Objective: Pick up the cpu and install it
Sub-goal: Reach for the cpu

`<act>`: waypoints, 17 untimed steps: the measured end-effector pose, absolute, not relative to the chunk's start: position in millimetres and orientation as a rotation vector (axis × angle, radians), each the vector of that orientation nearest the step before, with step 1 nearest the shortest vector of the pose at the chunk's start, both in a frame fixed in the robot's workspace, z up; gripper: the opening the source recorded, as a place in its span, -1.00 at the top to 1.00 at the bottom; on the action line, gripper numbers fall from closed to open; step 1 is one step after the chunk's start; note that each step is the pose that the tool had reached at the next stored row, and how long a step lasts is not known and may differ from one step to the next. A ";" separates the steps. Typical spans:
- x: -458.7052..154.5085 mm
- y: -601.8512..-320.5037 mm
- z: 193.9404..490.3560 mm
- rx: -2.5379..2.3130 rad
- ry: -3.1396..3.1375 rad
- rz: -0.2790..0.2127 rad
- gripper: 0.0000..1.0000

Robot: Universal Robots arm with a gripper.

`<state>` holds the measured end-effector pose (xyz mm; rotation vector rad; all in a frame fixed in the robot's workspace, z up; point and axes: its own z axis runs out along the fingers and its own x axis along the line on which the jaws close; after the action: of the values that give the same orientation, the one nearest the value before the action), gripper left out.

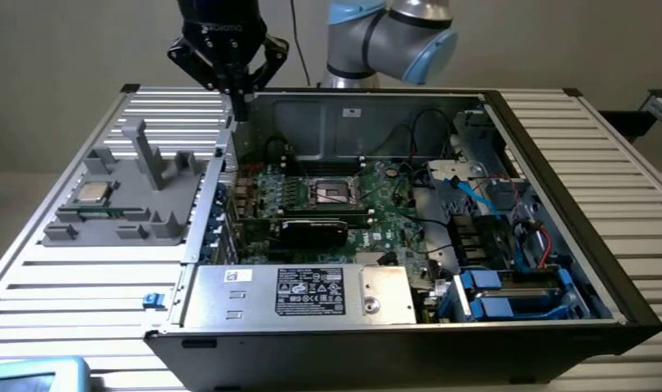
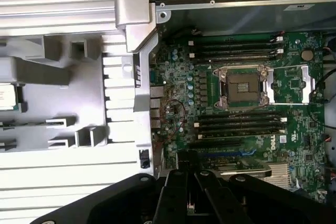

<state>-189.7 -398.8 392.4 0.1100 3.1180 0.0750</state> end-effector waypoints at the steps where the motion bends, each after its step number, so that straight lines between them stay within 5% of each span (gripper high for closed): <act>1: -194.2 -398.8 392.4 0.110 3.118 0.075 0.76; 17: -266.9 -402.1 390.8 0.110 3.118 0.075 0.76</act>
<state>-266.9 -402.1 390.8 0.1100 3.1181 0.0750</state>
